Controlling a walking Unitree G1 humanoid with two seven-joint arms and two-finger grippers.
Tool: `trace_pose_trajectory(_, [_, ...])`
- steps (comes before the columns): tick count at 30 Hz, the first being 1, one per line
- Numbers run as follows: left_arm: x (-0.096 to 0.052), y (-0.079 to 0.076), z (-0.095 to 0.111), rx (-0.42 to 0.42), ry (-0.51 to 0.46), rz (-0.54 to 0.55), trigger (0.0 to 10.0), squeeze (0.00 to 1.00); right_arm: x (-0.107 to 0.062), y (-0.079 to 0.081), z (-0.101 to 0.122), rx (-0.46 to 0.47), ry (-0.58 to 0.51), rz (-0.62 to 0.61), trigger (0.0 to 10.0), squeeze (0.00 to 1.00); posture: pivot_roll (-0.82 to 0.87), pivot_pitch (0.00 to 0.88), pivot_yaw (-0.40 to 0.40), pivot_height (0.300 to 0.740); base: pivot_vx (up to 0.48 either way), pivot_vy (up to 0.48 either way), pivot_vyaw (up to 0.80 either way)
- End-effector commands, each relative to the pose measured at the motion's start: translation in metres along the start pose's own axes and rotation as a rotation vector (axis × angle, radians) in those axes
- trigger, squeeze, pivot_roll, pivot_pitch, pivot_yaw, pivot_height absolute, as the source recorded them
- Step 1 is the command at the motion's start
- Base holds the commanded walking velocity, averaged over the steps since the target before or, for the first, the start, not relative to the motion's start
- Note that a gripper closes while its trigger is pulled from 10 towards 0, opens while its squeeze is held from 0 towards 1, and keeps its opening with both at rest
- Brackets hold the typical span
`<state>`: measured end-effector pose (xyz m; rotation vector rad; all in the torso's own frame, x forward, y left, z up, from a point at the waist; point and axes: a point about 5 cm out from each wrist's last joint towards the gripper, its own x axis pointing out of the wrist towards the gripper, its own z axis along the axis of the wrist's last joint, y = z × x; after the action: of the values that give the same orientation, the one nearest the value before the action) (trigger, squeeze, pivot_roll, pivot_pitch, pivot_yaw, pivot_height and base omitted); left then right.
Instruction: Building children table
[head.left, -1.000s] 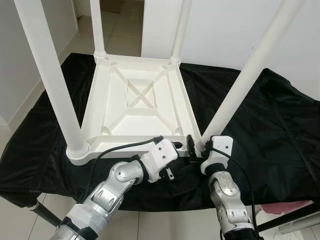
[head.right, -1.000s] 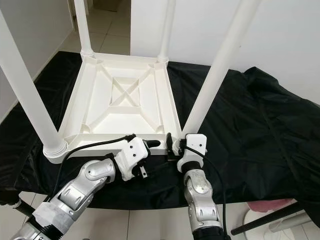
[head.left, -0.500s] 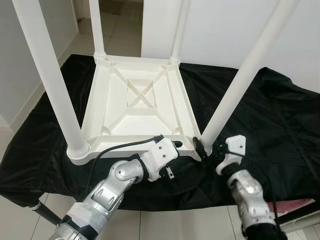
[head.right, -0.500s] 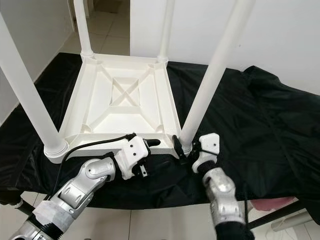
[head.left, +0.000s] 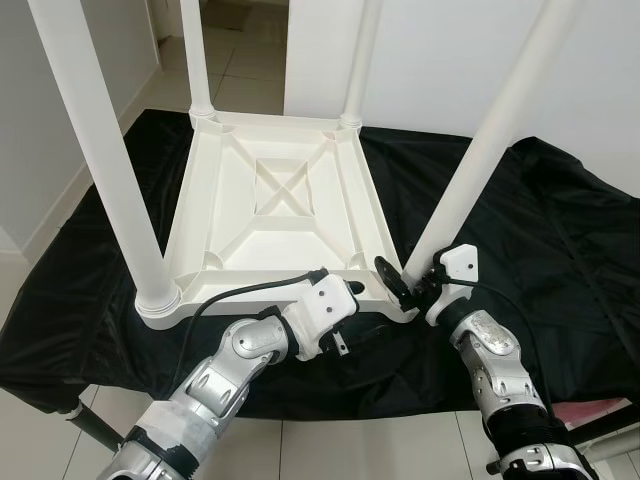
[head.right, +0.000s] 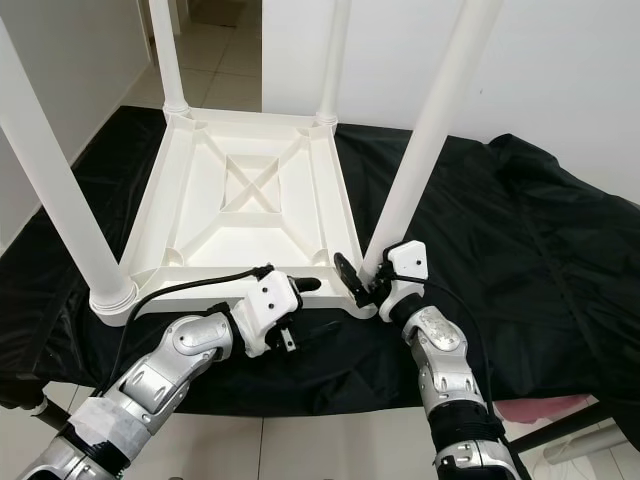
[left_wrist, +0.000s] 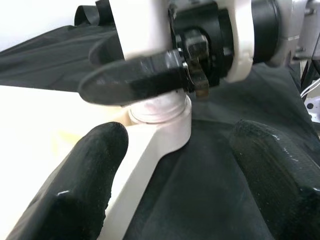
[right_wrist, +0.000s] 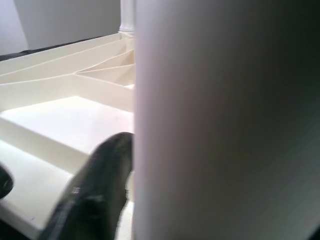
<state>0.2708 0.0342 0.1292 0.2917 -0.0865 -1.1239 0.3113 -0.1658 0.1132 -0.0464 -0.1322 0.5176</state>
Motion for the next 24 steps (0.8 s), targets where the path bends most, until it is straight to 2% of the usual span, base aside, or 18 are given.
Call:
trace_pose_trajectory(1, [0.002, -0.003, 0.001, 0.007, -0.009, -0.089, 10.0, 0.0, 0.001, -0.002, 0.001, -0.017, 0.003, 0.014, 0.0, 0.0, -0.04, 0.0, -0.074, 0.74, 0.0, 0.0, 0.0])
trace_pose_trajectory(12, [0.01, 0.002, 0.005, 0.021, -0.026, -0.096, 10.0, 0.0, -0.009, -0.001, -0.006, -0.002, 0.007, 0.028, 0.0, 0.0, -0.07, 0.0, -0.052, 0.74, 0.0, 0.0, 0.0])
trace_pose_trajectory(13, [0.011, 0.002, 0.006, 0.024, -0.029, -0.099, 10.0, 0.0, -0.01, 0.0, -0.006, 0.005, 0.006, 0.016, 10.0, 0.0, -0.08, 0.0, -0.05, 0.74, 0.0, 0.0, 0.0])
trace_pose_trajectory(19, [0.012, 0.002, 0.007, 0.027, -0.035, -0.104, 10.0, 0.0, -0.011, 0.002, -0.006, 0.038, 0.0, -0.051, 10.0, 0.0, -0.08, 0.0, -0.046, 0.74, 0.0, 0.0, 0.0])
trace_pose_trajectory(24, [0.015, -0.002, 0.006, 0.017, -0.045, -0.119, 10.0, 0.0, -0.011, 0.007, -0.009, 0.079, 0.025, -0.272, 10.0, 0.0, -0.11, 0.0, -0.042, 0.74, 0.0, 0.0, 0.0])
